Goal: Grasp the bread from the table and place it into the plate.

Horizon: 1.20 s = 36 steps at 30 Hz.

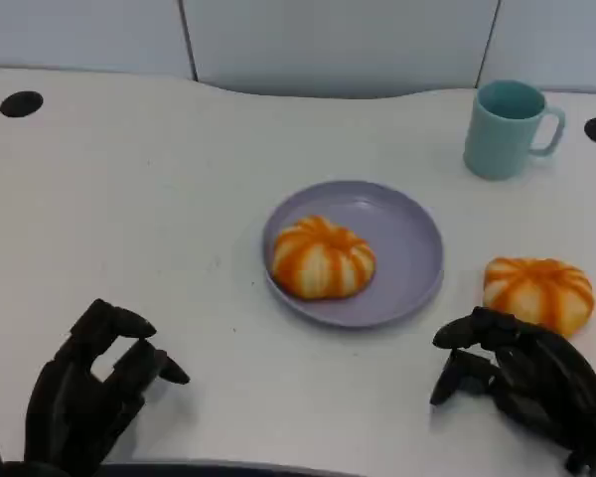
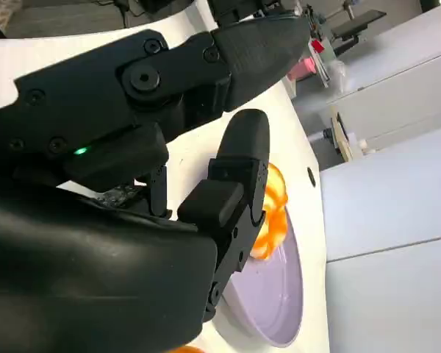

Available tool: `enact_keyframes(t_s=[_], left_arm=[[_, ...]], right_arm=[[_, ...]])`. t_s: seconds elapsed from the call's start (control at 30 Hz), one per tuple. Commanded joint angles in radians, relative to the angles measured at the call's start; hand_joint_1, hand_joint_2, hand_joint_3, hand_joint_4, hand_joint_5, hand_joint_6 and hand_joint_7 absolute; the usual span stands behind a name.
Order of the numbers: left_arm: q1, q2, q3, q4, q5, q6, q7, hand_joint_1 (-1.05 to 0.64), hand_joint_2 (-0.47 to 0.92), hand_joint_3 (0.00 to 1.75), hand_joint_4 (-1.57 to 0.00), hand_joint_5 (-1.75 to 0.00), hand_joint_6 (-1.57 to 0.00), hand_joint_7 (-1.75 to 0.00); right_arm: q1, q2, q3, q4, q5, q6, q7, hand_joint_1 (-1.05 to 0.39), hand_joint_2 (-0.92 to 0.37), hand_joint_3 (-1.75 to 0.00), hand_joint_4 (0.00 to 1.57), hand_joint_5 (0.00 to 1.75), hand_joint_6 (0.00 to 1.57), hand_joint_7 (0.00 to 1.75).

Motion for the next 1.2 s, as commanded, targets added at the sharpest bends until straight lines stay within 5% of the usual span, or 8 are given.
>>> enact_keyframes(t_s=[0.03,1.2], left_arm=[[0.000,0.011,0.004,0.005,0.013,-0.012,0.005,-0.61,0.92,0.01,-0.44,-1.75,-0.27,-1.75],[0.011,0.008,0.005,-0.010,0.031,0.014,0.033,-0.55,0.92,0.03,-0.38,-1.75,-0.23,-1.75]], right_arm=[[0.021,-0.015,-0.008,0.031,-0.007,0.004,0.007,-0.53,-0.92,-0.11,0.63,1.37,0.77,0.80],[-0.008,-0.016,-0.025,0.083,-0.018,0.003,0.022,-0.52,-0.92,-0.10,0.66,1.40,0.75,0.83]])
